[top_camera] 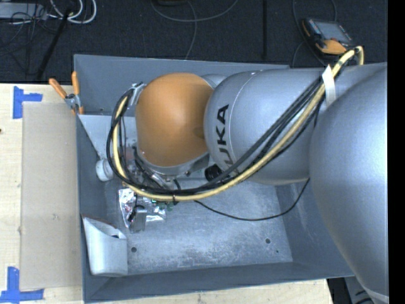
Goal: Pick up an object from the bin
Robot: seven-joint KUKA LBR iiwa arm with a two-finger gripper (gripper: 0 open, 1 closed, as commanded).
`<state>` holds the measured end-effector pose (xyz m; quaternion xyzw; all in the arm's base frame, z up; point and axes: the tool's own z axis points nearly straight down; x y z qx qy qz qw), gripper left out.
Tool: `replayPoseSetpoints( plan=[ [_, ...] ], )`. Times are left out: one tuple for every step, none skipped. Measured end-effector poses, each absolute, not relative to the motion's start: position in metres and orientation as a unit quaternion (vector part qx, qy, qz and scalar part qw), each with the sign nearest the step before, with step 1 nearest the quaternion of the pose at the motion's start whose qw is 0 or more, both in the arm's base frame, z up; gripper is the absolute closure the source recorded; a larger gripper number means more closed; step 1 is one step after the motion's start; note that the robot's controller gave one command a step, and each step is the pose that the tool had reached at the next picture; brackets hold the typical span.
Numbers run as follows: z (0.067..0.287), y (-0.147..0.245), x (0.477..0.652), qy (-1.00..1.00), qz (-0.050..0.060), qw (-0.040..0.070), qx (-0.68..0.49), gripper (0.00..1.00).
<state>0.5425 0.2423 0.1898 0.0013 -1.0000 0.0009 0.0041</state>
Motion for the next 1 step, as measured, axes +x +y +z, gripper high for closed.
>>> replayPoseSetpoints(
  plan=[
    [0.0655,0.2101,0.5802,-0.999,0.001,0.003,-0.04,0.0]
  ],
)
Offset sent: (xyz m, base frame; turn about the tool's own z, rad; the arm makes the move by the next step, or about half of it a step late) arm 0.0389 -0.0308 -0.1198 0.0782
